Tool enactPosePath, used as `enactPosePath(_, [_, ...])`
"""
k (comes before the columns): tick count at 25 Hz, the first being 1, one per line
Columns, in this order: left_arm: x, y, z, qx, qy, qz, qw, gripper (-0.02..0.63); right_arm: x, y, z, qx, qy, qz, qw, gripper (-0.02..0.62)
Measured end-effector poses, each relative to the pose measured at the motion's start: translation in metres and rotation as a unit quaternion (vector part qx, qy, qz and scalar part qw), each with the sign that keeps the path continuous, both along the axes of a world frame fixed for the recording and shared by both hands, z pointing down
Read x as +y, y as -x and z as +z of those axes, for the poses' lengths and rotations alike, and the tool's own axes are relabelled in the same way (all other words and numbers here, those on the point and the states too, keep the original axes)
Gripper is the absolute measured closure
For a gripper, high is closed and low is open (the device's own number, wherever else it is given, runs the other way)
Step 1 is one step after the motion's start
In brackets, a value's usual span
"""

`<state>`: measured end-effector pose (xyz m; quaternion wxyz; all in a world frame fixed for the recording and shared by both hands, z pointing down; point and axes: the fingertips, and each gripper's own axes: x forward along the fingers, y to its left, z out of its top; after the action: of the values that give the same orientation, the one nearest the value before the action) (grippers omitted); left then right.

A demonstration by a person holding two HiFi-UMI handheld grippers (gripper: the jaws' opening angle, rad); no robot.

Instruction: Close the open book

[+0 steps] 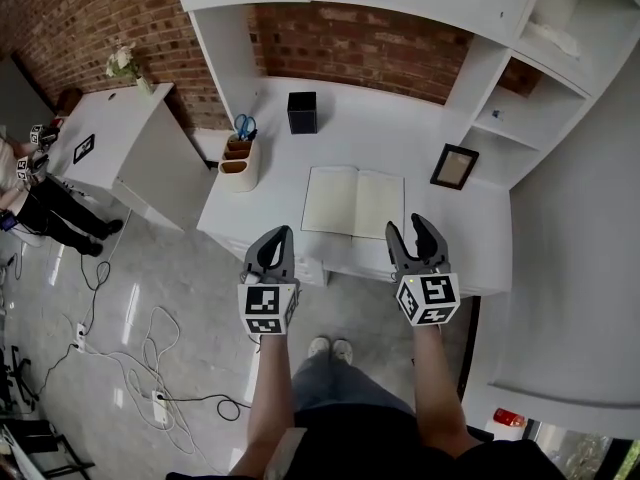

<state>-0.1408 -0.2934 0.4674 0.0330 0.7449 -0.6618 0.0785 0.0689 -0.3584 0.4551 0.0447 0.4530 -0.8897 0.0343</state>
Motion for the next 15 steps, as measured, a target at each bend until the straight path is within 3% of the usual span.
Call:
enactPosePath(4, [-0.004, 0.004, 0.003, 0.004, 0.004, 0.003, 1.0, 0.598, -0.012, 0.01, 0.004, 0.034, -0.001, -0.01, 0.999, 0.407])
enactPosePath(9, [0.0, 0.014, 0.013, 0.018, 0.01, -0.003, 0.9998, 0.598, -0.033, 0.039, 0.016, 0.139, -0.02, -0.058, 0.988, 0.407])
enactPosePath(12, [0.002, 0.021, 0.02, 0.025, 0.014, -0.007, 0.9996, 0.598, -0.042, 0.065, 0.031, 0.222, -0.035, -0.101, 0.969, 0.407])
enactPosePath(15, [0.003, 0.029, 0.027, 0.031, 0.019, -0.015, 0.9992, 0.598, -0.047, 0.089, 0.051, 0.305, -0.054, -0.15, 0.939, 0.407])
